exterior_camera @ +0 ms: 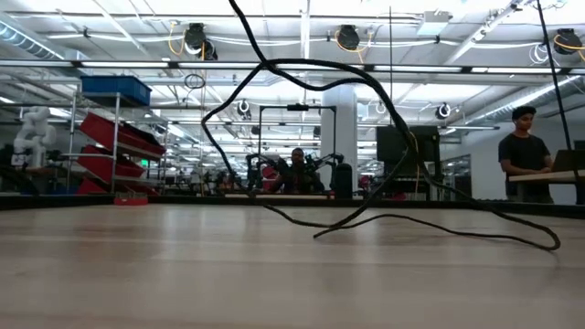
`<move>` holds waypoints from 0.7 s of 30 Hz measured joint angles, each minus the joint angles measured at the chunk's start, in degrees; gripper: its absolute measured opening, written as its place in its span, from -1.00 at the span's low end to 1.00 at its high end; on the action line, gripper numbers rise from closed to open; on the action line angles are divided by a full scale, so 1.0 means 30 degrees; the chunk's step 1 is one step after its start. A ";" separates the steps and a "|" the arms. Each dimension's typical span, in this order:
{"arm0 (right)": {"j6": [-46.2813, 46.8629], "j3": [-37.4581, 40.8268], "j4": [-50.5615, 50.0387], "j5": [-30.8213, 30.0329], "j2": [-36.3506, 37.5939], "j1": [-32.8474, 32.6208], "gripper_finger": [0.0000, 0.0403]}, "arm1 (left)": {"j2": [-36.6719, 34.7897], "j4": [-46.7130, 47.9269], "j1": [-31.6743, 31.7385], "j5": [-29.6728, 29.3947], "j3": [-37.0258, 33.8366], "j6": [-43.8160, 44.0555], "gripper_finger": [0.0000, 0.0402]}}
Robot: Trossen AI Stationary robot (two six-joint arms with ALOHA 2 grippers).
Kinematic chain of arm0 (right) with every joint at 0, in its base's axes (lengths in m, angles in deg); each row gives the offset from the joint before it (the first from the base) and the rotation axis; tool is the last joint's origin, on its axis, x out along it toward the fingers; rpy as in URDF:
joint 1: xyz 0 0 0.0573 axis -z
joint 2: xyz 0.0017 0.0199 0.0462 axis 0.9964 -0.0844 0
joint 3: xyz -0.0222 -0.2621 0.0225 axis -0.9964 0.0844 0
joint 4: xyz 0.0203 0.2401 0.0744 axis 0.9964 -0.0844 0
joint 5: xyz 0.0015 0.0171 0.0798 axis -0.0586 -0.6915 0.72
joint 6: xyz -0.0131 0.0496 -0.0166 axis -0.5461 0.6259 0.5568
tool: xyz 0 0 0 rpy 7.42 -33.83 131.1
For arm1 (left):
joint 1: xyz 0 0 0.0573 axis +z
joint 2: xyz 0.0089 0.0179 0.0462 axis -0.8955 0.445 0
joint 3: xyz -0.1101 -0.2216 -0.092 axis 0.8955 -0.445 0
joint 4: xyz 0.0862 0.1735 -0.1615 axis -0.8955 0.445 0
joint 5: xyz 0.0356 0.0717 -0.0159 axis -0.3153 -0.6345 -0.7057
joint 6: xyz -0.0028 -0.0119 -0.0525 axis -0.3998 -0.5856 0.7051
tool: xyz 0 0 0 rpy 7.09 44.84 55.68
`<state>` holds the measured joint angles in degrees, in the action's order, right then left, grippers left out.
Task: Coil cords
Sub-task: Coil the black wire on the spool
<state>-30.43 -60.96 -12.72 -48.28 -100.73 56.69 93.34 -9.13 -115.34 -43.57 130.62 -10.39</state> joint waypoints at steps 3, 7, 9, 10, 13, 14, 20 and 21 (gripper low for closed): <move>0.0136 0.0005 0.0456 0.0336 -0.0234 0.0122 -0.49 | 0.0000 -0.0078 0.0002 0.0000 -0.0001 -0.0016 -1.00; 0.0136 0.0000 0.0552 0.0407 -0.0356 0.0241 -0.51 | 0.0000 -0.0098 0.0007 0.0000 -0.0004 -0.0062 -1.00; 0.0134 0.0007 0.0519 0.0409 -0.0393 0.0234 -0.56 | 0.0000 -0.0100 0.0007 0.0000 0.0002 -0.0060 -1.00; 0.0121 0.0007 0.0521 0.0403 -0.0393 0.0234 -0.61 | 0.0000 -0.0098 0.0007 0.0000 0.0004 -0.0067 -1.00; 0.0017 0.0007 0.0561 0.0410 -0.0393 0.0226 -0.82 | 0.0000 -0.0098 0.0007 0.0000 0.0003 -0.0060 -1.00; -0.0091 0.0007 0.0537 0.0404 -0.0393 0.0226 -0.91 | 0.0000 -0.0098 0.0007 0.0000 0.0003 -0.0060 -1.00; -0.0522 -0.0120 0.0535 0.0341 -0.0393 0.0284 -0.99 | 0.0137 -0.0162 0.0015 0.0634 0.0004 0.0010 -1.00; -0.0671 -0.0343 0.0537 0.0339 -0.0395 0.0335 -0.99 | 0.0206 -0.0133 0.0015 0.0937 0.0000 -0.0020 -1.00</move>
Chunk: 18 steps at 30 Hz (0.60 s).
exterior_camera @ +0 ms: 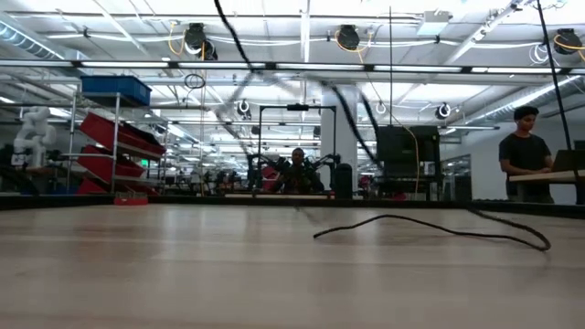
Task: Coil cords
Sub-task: Coil the black wire on the spool
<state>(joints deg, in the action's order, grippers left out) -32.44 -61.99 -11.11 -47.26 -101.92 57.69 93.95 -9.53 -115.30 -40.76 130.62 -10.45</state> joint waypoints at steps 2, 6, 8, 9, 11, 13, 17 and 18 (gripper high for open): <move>-0.0231 -0.0681 -0.0328 -0.0009 0.0002 0.0137 -0.99 | 0.0204 0.0021 0.0128 0.0898 0.0004 -0.0068 -1.00; -0.0954 -0.2500 -0.3190 -0.0188 0.0020 0.0285 -1.00 | 0.0607 -0.0169 0.0482 0.3811 -0.0001 -0.0834 -1.00; -0.1359 -0.3328 -0.4530 -0.0988 0.0016 0.0277 -1.00 | 0.0772 -0.0481 0.0557 0.5322 0.0004 -0.1396 -1.00; -0.1541 -0.3676 -0.4990 -0.1416 0.0024 0.0275 -1.00 | 0.0808 -0.0584 0.0584 0.5975 -0.0001 -0.1470 -1.00; -0.1817 -0.4164 -0.5765 -0.1984 0.0024 0.0241 -1.00 | 0.0850 -0.0873 0.0648 0.6926 0.0003 -0.1460 -1.00; -0.1928 -0.4555 -0.6108 -0.2001 0.0024 0.0241 -1.00 | 0.0850 -0.0905 0.0709 0.7404 0.0000 -0.1460 -1.00; -0.2077 -0.4898 -0.6025 -0.2599 0.0024 0.0247 -1.00 | 0.1083 -0.1102 0.0905 0.8497 0.0000 -0.1409 -1.00; -0.2273 -0.4973 -0.6074 -0.2690 0.0024 0.0248 -1.00 | 0.1155 -0.1202 0.0937 0.8708 -0.0002 -0.1408 -1.00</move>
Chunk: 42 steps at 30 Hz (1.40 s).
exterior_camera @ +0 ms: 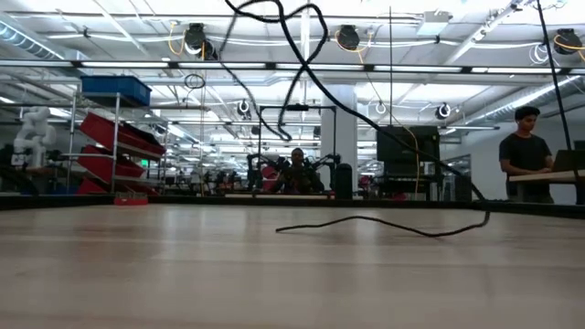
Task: Coil cords
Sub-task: Coil the black wire on the spool
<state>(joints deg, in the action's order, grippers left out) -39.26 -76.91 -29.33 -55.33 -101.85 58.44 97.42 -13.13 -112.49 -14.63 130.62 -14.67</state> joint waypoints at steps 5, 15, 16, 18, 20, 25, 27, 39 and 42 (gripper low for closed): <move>-0.0239 -0.0397 -0.0135 -0.0066 0.0000 -0.0183 -1.00 | 0.0557 -0.0270 0.0655 0.0604 0.0006 0.0006 -1.00; -0.0301 -0.0797 -0.0671 -0.0068 0.0000 -0.0717 -1.00 | 0.1630 -0.1643 0.1938 0.4066 -0.0001 0.1053 -1.00; -0.0301 -0.0797 -0.0666 -0.0074 0.0000 -0.0784 -1.00 | 0.1759 -0.1598 0.2028 0.4060 -0.0001 0.1373 -1.00; -0.0301 -0.0797 -0.0742 -0.0219 0.0000 -0.0896 -1.00 | 0.1867 -0.1568 0.2237 0.4049 -0.0001 0.1817 -1.00; -0.0413 -0.0797 -0.0960 -0.0320 0.0000 -0.0999 -1.00 | 0.1869 -0.1528 0.2486 0.3994 -0.0001 0.2492 -1.00; -0.0927 -0.0797 -0.1420 -0.1677 0.0022 -0.1359 -1.00 | 0.1786 -0.0478 0.2699 0.3475 -0.0001 0.3518 -1.00; -0.1519 -0.0797 -0.1455 -0.1881 0.0046 -0.1501 -1.00 | 0.1786 -0.0266 0.2683 0.3476 -0.0001 0.3518 -1.00; -0.3314 -0.0976 -0.1667 -0.1150 0.0197 -0.1717 -1.00 | 0.1764 0.0998 0.3116 0.3972 -0.0001 0.4903 -1.00; -0.3770 -0.1456 -0.2321 -0.1148 0.0211 -0.1875 -1.00 | 0.1757 0.1870 0.3290 0.3964 -0.0001 0.5531 -1.00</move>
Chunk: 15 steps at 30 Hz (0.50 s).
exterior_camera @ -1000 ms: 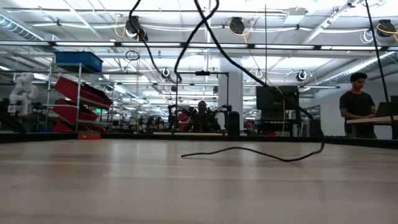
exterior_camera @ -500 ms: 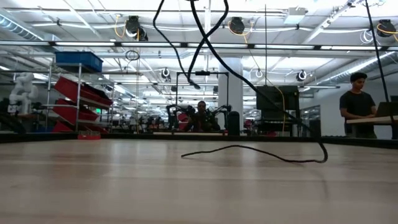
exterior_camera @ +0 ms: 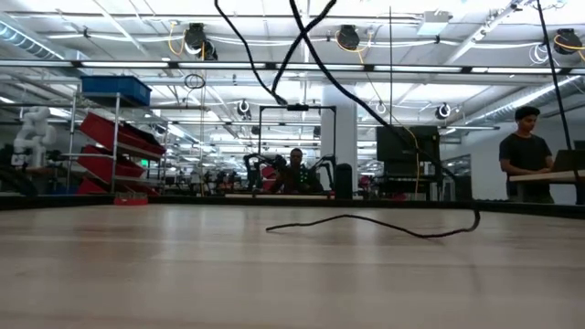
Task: Coil cords
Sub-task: Coil the black wire on the spool
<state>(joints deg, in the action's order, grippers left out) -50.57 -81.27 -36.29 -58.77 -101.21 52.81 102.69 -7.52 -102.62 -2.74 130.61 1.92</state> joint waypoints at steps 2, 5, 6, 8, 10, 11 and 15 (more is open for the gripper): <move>-0.0195 -0.0414 -0.0929 0.0016 0.0000 -0.0055 -1.00 | 0.0000 0.0289 0.0046 0.0000 0.0000 0.0284 -1.00; -0.0246 -0.1103 -0.2312 0.0053 -0.0005 -0.0156 -1.00 | 0.0003 0.0300 0.0136 0.0007 0.0000 0.0359 -1.00; -0.0111 -0.1242 -0.2639 0.0043 0.0005 -0.0182 -1.00 | 0.0000 0.0302 0.0147 0.0005 0.0000 0.0411 -1.00; 0.0073 -0.1451 -0.3390 -0.0136 0.0004 -0.0305 -1.00 | 0.0000 0.0385 0.0151 -0.0026 0.0000 0.0476 -1.00; 0.0082 -0.1723 -0.3877 -0.0198 -0.0022 -0.0454 -1.00 | 0.0000 0.0707 0.0151 -0.0496 0.0000 0.0493 -1.00; 0.0128 -0.1903 -0.4051 -0.0207 -0.0022 -0.0554 -1.00 | 0.0000 0.0905 0.0151 -0.0830 0.0000 0.0493 -1.00; 0.0992 -0.2680 -0.5798 -0.0462 -0.0007 -0.0891 -1.00 | -0.0070 0.1215 0.0132 -0.1709 0.0000 0.0505 -1.00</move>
<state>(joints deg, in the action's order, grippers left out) -47.59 -89.31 -53.68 -60.16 -101.24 50.14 102.48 -3.88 -102.22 -7.87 130.61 3.44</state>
